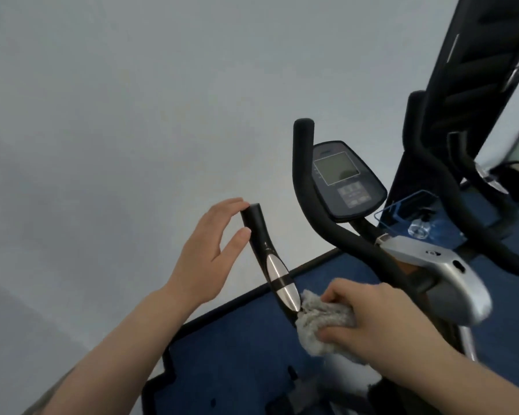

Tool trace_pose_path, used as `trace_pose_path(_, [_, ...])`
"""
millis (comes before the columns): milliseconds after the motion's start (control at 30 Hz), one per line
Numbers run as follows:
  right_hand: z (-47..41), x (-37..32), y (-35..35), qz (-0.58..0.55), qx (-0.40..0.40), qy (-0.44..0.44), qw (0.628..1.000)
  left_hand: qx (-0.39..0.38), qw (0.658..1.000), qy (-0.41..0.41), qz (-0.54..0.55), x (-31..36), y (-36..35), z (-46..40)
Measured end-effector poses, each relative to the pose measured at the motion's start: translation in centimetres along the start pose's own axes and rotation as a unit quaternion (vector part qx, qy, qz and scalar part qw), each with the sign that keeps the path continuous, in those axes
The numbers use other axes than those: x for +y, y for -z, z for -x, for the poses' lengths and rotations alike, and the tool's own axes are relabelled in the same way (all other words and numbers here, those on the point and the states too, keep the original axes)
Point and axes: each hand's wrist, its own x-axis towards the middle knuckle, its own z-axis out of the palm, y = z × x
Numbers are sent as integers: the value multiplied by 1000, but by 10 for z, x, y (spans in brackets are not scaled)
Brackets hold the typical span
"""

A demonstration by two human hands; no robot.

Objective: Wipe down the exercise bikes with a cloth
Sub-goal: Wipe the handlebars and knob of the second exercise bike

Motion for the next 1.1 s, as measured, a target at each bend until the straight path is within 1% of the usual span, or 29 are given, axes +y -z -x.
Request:
trace_pose_path(33, [2, -10, -8, -12, 30, -16, 999, -6, 1000, -9, 11, -2, 1, -2])
trace_pose_path(133, [-6, -38, -27, -115, 112, -79, 984, -19, 998, -52, 38, -4, 1, -7])
trace_pose_path(200, [-18, -48, -33, -202, 178, -110, 957, -35, 996, -75, 42, -5, 0, -11])
trace_pose_path(267, [-26, -52, -37, -258, 211, -121, 935, -50, 993, -90, 49, -8, 3, -15])
trace_pose_path(367, [-21, -53, -47, -260, 225, -145, 928, -80, 989, -118, 42, -17, 11, -20])
trace_pose_path(433, [-18, -60, -54, -255, 258, -167, 917, -97, 986, -129, 35, -23, 15, -20])
trace_pose_path(500, [-32, -70, -58, -250, 291, -166, 908, -110, 984, -132, 43, -26, 15, -19])
trace_pose_path(633, [-66, -85, -46, -232, 296, -116, 919, -111, 983, -119, 81, -26, 13, -17])
trace_pose_path(733, [-64, -80, -48, -265, 314, -79, 908, -106, 983, -117, 99, -28, 13, -17])
trace_pose_path(800, [-68, -78, -49, -266, 312, -91, 908, -101, 983, -108, 109, -27, 12, -16])
trace_pose_path(900, [-86, -64, -32, -325, 266, -152, 895, -92, 985, -88, 120, -24, 10, -13])
trace_pose_path(967, [-90, -52, -18, -283, 245, -180, 910, -82, 987, -84, 110, -24, 10, -12])
trace_pose_path(1000, [-88, -50, -14, -255, 250, -178, 917, -75, 988, -84, 104, -25, 10, -11])
trace_pose_path(1100, [-80, -61, -13, -215, 313, -123, 917, -49, 991, -71, 105, -26, 10, -5])
